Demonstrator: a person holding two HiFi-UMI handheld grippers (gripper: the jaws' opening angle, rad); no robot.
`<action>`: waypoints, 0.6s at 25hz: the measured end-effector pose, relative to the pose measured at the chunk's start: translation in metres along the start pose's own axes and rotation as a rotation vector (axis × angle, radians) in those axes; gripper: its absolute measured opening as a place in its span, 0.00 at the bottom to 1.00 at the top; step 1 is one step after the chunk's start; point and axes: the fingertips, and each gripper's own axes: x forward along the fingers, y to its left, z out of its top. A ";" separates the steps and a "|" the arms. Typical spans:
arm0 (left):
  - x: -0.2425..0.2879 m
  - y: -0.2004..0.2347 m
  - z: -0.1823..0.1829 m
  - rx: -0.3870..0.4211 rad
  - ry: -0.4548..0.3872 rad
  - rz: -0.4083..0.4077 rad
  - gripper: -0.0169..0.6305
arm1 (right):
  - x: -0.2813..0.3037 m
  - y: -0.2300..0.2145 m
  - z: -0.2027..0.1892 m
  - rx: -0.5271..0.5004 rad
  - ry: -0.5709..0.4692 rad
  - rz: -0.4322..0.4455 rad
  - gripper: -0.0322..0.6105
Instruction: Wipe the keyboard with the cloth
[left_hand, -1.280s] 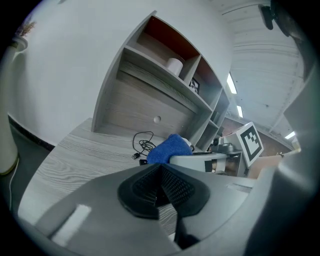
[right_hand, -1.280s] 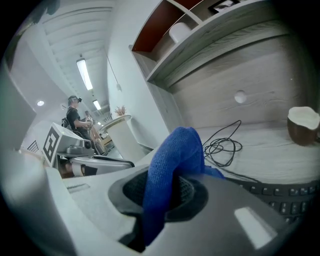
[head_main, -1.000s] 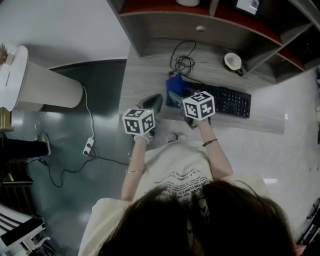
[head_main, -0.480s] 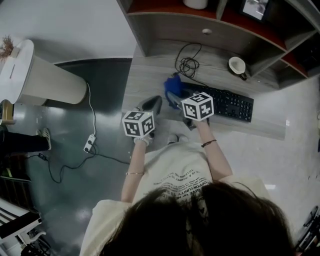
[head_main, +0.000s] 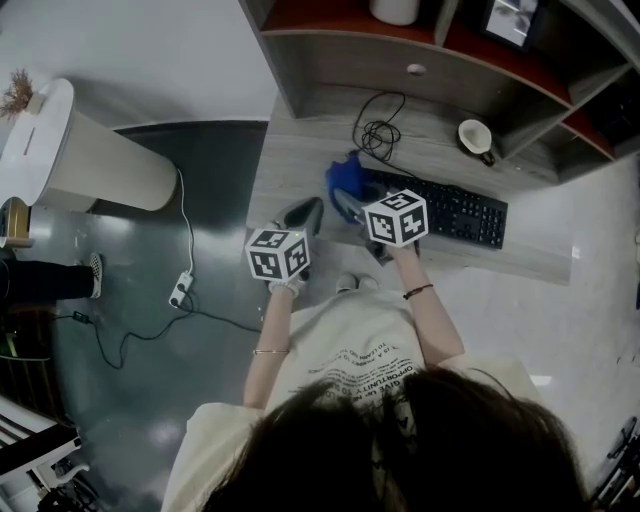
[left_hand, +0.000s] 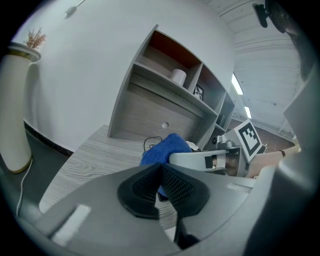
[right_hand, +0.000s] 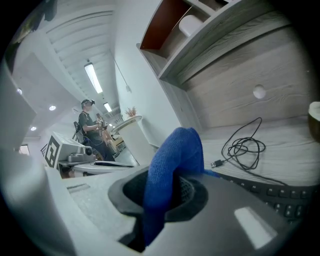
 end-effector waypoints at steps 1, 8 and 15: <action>-0.001 0.000 0.000 0.000 -0.006 0.002 0.03 | -0.001 0.001 0.001 -0.001 -0.004 0.003 0.14; -0.006 -0.003 0.002 0.002 -0.048 -0.002 0.03 | -0.008 0.006 0.008 -0.006 -0.041 0.026 0.14; -0.005 -0.008 0.007 0.013 -0.081 -0.012 0.03 | -0.019 0.010 0.017 -0.042 -0.096 0.044 0.14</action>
